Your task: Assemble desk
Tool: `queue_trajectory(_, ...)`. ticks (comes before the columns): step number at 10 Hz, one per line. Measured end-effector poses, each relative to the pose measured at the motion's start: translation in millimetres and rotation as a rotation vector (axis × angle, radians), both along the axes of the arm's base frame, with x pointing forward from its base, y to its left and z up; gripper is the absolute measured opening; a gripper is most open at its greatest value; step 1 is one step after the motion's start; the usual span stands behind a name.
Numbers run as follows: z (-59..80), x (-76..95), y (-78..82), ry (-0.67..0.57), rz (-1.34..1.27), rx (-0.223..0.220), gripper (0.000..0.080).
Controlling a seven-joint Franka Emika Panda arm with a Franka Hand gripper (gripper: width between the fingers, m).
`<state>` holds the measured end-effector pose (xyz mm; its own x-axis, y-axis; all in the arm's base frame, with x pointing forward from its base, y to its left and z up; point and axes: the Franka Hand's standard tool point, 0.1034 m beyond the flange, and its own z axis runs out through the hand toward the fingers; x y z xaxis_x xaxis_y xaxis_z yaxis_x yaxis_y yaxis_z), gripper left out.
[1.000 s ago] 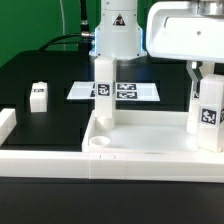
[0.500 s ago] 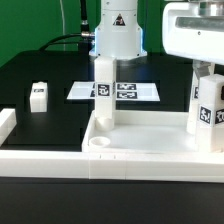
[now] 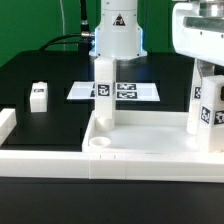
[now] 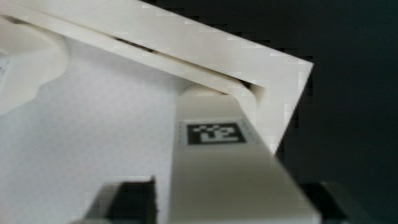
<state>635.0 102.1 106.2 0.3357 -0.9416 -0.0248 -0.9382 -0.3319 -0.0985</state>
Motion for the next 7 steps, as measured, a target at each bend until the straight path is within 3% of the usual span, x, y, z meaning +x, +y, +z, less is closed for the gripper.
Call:
queue_trajectory(1, 0.1, 0.2, -1.2, -0.002, 0.024, -0.003, 0.0538)
queue_trajectory(2, 0.1, 0.2, -1.2, -0.003, 0.053, -0.005, 0.0626)
queue_trajectory(7, 2.8, 2.0, 5.1, -0.033, 0.624, -0.070, 0.0649)
